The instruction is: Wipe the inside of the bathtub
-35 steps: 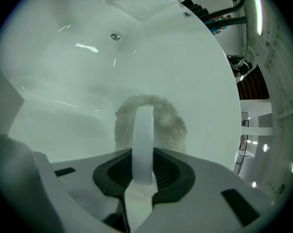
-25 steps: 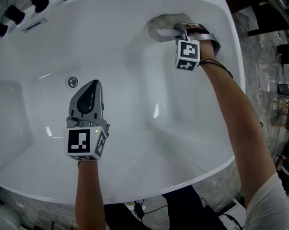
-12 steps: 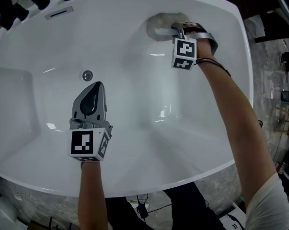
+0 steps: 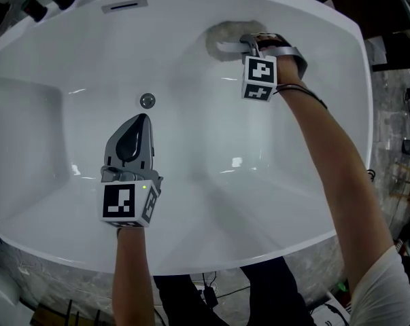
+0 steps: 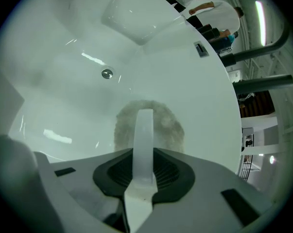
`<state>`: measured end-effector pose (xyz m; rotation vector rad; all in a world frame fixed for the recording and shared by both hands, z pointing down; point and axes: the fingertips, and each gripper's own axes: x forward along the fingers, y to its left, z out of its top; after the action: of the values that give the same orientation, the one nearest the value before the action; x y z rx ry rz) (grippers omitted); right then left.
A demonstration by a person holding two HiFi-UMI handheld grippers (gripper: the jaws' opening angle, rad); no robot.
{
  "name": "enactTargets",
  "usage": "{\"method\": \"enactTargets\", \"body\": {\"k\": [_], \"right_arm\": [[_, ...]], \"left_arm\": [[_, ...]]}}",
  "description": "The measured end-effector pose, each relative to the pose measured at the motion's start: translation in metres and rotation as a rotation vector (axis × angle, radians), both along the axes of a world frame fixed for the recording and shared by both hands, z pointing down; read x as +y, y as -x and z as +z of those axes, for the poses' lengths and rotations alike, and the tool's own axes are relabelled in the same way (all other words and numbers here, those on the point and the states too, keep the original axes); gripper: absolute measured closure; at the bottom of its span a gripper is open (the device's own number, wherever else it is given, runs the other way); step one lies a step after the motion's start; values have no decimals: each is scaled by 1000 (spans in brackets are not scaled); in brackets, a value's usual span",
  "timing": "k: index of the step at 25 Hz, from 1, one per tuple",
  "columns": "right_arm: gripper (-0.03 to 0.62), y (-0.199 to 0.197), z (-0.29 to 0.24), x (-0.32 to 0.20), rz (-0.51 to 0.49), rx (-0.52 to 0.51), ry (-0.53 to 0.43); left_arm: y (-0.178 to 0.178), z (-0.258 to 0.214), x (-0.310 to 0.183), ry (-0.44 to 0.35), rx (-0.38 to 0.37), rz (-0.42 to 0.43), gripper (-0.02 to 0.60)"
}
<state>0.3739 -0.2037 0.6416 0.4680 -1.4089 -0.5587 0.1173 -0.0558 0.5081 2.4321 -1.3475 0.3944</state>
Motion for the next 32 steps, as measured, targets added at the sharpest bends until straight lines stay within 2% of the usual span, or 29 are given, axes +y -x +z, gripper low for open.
{"method": "enactTargets", "body": {"k": [11,19,23,32], "right_arm": [[499,120,-7,-16,-49,-20,11],[499,186,-1,-27,-37,5,33],[499,234,-7,-35,-50,-13,30],[499,305,-19,-45,-66,-3,32]], "left_arm": [[96,-6,-11,6,6,-23,574],[175,-12,-21,1,0,-25,574],[214,-13,-29,0,9,-33,574],[275,-22,-35,-5,41,-48,574]]}}
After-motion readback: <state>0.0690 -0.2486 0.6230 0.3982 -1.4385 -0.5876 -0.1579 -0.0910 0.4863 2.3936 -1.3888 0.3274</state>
